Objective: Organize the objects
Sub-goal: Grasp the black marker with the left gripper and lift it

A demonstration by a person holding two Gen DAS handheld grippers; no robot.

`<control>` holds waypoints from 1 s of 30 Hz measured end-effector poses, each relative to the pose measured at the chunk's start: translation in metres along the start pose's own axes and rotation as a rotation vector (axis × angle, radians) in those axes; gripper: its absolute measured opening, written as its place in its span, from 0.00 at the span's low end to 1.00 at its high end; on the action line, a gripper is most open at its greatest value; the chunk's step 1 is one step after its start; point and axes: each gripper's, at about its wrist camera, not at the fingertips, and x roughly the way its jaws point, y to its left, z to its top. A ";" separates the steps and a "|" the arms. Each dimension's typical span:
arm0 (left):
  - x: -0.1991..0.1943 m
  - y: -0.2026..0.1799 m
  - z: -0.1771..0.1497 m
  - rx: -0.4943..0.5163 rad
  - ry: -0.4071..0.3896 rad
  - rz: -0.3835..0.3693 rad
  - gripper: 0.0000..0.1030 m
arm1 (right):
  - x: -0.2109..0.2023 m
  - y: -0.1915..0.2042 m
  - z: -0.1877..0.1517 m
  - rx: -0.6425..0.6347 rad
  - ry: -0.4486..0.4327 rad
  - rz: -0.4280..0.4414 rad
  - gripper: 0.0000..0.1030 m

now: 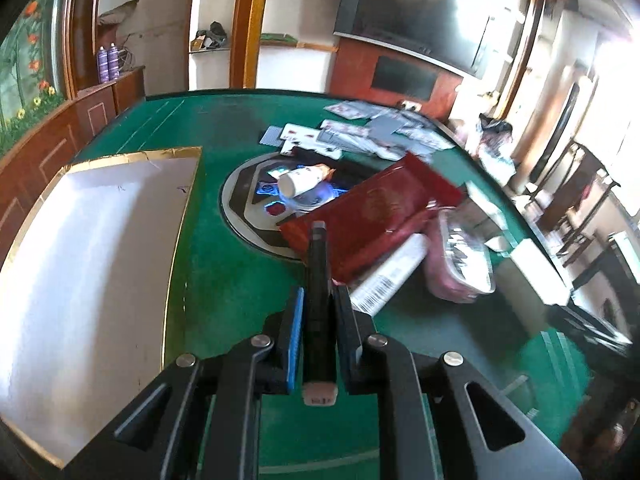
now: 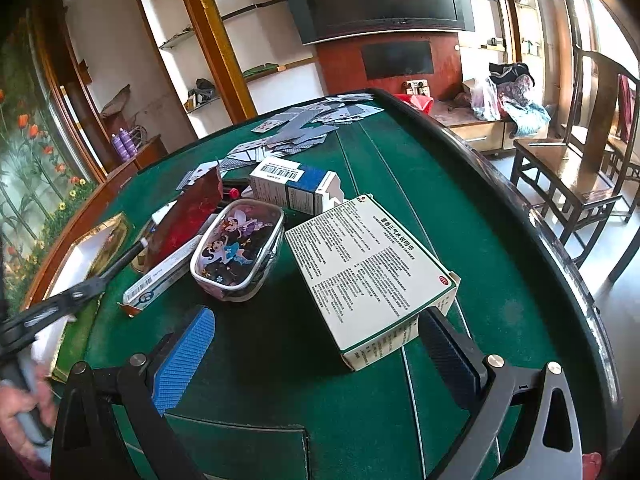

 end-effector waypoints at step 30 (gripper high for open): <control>0.057 -0.051 -0.046 0.249 0.204 0.031 0.89 | -0.002 0.022 -0.005 -0.123 -0.027 -0.105 1.00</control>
